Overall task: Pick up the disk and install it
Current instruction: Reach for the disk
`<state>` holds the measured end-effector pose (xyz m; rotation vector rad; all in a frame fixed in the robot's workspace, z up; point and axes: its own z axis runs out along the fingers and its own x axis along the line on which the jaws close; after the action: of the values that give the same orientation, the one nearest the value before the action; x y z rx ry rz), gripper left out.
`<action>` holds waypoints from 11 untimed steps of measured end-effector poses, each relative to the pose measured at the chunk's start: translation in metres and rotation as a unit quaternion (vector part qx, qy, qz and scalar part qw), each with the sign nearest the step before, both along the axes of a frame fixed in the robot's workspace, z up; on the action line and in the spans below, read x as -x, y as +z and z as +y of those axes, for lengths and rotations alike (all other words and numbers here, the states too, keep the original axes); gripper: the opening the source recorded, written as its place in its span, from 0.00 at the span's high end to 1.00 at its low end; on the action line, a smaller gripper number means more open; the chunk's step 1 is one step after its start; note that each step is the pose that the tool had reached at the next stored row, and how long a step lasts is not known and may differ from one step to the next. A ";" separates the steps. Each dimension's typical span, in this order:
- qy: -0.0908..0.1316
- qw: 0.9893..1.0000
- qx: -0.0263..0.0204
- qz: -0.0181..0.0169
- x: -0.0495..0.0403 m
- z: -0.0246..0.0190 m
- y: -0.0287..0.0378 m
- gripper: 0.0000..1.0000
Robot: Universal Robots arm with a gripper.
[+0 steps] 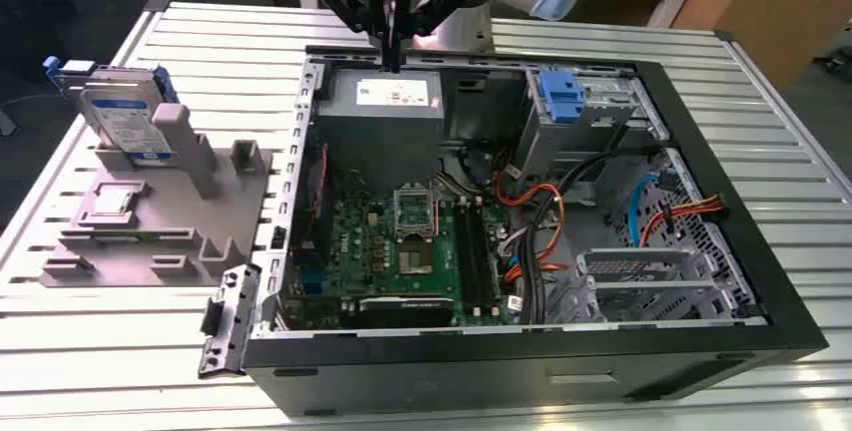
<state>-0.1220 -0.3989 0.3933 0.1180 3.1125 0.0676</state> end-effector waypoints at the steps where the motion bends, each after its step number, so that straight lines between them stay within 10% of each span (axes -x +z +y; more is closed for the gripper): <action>1: 0.000 1.000 0.000 0.000 0.0000 0.0000 0.0000 0.85; 11: 0.000 1.000 0.000 0.000 0.0024 0.0000 0.0000 0.85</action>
<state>-0.1244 -0.3989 0.3933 0.1180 3.1125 0.0676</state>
